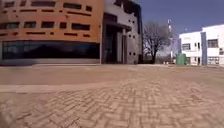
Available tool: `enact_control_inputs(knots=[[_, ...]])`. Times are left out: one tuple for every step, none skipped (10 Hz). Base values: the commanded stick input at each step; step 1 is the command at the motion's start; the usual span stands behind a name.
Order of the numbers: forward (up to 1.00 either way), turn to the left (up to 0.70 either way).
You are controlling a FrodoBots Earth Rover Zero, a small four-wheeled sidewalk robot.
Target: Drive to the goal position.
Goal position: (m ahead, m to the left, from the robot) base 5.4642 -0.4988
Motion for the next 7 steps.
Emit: enact_control_inputs(knots=[[0.70,0.00],[0.70,0.00],[0.70,0.00],[0.70,0.00],[0.70,0.00],[0.70,0.00],[0.70,0.00]])
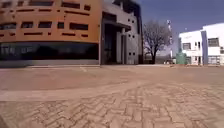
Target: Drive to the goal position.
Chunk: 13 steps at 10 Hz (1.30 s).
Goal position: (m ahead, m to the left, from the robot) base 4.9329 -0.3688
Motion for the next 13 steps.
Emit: enact_control_inputs(knots=[[0.70,0.00],[0.70,0.00],[0.70,0.00],[0.70,0.00],[0.70,0.00],[0.70,0.00],[0.70,0.00],[0.70,0.00],[0.70,0.00],[0.70,0.00],[0.70,0.00],[0.70,0.00],[0.70,0.00]])
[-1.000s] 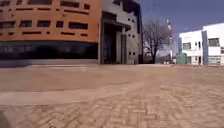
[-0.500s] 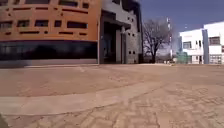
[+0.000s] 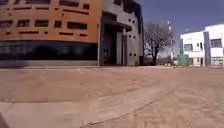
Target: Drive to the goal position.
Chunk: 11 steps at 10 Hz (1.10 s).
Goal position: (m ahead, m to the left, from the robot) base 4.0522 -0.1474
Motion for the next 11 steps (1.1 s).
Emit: enact_control_inputs(knots=[[0.70,0.00],[0.70,0.00],[0.70,-0.06],[0.70,-0.18],[0.70,-0.27],[0.70,-0.27],[0.70,-0.27],[0.70,-0.27],[0.70,-0.27],[0.70,-0.27],[0.70,-0.27]])
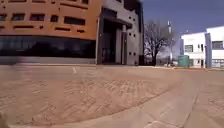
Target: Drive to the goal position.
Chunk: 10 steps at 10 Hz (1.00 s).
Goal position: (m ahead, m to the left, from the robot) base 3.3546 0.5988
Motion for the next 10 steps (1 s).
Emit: enact_control_inputs(knots=[[0.70,-0.27],[0.70,-0.27],[0.70,-0.27],[0.70,-0.23],[0.70,0.00],[0.70,0.00],[0.70,0.00],[0.70,0.00],[0.70,0.00],[0.70,0.00]])
